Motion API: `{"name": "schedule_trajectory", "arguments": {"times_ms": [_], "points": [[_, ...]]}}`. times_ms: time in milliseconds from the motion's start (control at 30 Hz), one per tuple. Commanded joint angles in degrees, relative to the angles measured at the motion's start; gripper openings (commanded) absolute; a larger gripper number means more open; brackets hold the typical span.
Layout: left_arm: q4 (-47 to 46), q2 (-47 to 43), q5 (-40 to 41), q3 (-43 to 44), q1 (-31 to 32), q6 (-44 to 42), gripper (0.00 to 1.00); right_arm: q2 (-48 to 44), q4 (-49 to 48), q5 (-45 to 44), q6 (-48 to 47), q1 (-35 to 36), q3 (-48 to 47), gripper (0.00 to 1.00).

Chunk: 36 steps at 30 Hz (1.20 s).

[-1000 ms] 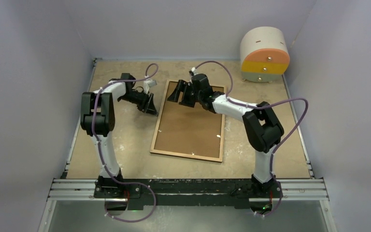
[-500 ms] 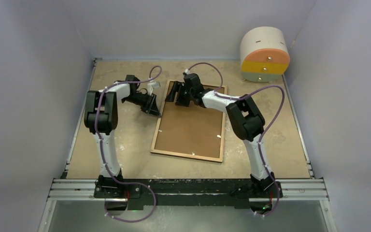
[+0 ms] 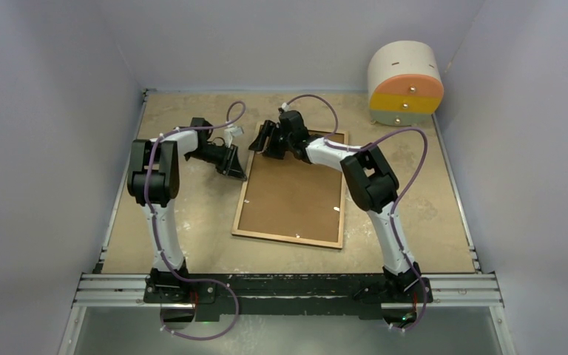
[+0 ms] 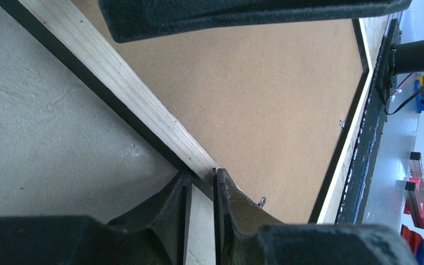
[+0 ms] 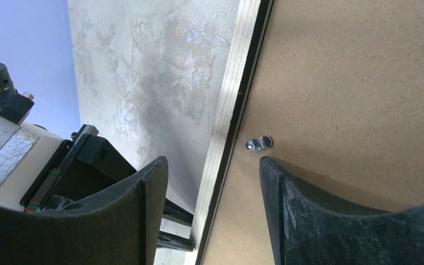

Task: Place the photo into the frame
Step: Install the photo frame at the center of the board.

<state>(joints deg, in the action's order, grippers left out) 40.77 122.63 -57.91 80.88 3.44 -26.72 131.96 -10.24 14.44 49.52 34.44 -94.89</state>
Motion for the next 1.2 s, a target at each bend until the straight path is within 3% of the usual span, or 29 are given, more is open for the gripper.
{"name": "schedule_trajectory", "arguments": {"times_ms": [0,1167], "points": [[1.0,-0.3,1.6,-2.1,1.0,-3.5,0.21,1.6,0.4,-1.6,0.7,-0.3,-1.9,0.64],[2.4,-1.0,2.8,-3.0,1.0,-6.5,0.19,6.7,-2.6,7.7,1.9,-0.5,-6.7,0.58]]}}
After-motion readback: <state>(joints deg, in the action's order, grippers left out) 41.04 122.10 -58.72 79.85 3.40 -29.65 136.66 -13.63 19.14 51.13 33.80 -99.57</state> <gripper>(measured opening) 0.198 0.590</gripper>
